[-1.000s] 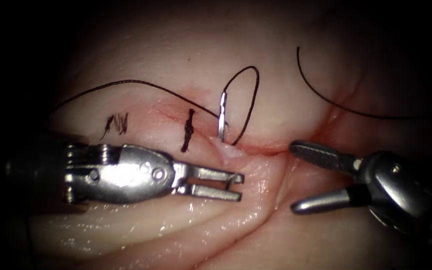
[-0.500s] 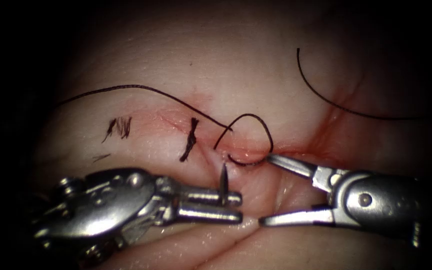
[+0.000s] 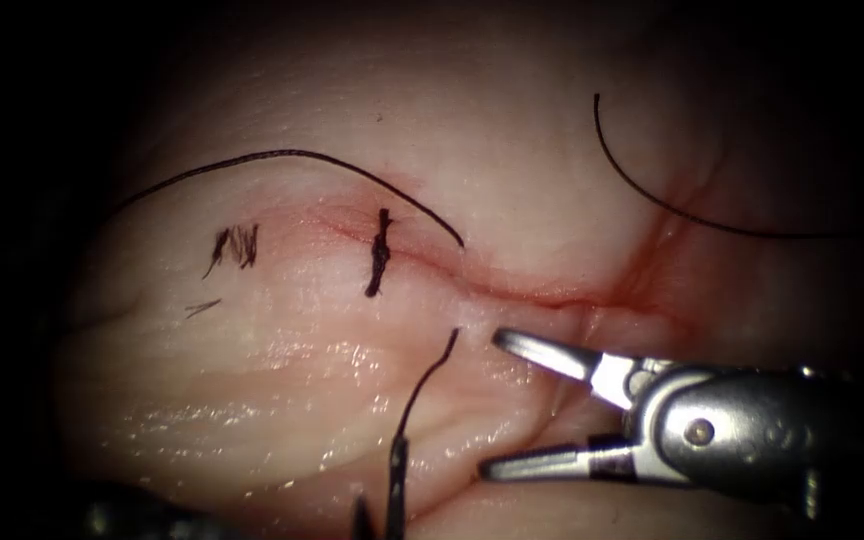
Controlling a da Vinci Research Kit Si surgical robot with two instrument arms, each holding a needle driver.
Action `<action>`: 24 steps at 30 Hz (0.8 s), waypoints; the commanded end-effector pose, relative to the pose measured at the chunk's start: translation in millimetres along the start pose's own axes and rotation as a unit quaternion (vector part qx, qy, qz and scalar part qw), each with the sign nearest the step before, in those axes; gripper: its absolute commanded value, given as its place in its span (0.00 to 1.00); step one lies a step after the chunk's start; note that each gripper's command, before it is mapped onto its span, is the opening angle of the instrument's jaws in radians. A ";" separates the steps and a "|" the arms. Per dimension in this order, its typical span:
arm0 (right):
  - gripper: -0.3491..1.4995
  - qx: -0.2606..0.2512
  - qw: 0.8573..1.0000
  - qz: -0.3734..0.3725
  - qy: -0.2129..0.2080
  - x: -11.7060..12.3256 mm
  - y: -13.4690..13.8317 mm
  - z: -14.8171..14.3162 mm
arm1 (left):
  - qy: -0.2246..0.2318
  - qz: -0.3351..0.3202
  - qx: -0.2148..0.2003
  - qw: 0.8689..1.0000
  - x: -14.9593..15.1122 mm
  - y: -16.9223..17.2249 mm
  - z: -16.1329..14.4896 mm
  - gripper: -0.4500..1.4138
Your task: Wound Closure
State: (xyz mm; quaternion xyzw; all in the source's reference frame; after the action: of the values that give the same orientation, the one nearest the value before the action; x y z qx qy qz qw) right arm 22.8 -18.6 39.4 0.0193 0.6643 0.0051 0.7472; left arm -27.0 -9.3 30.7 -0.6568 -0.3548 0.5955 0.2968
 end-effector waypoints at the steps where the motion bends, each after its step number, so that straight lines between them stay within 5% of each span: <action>1: 0.61 -0.003 1.000 -0.001 -0.001 -0.7 0.3 1.5 | 0.001 0.013 -0.001 1.000 -0.2 0.1 0.6 0.00; 10: 0.49 -0.010 0.999 -0.002 -0.050 -5.6 0.5 4.6 | 0.003 0.088 0.000 0.996 0.3 3.4 1.2 0.00; 16: 0.39 0.001 0.993 0.029 -0.116 -11.3 -0.2 4.9 | -0.016 0.125 0.017 0.992 2.2 3.7 1.7 0.00; 20: 0.35 -0.002 0.989 0.041 -0.143 -12.7 -0.1 4.5 | -0.025 0.128 0.031 0.991 4.9 3.3 1.7 0.00; 24: 0.35 -0.006 0.988 0.049 -0.148 -12.9 0.1 4.1 | -0.030 0.131 0.047 0.990 4.3 3.5 0.8 0.00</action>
State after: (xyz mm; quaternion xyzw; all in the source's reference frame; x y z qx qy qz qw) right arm 24.6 -19.1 52.4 0.0493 0.5439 0.0457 0.8365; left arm -26.5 -8.2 24.9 -0.6637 -0.2448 0.6661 0.2363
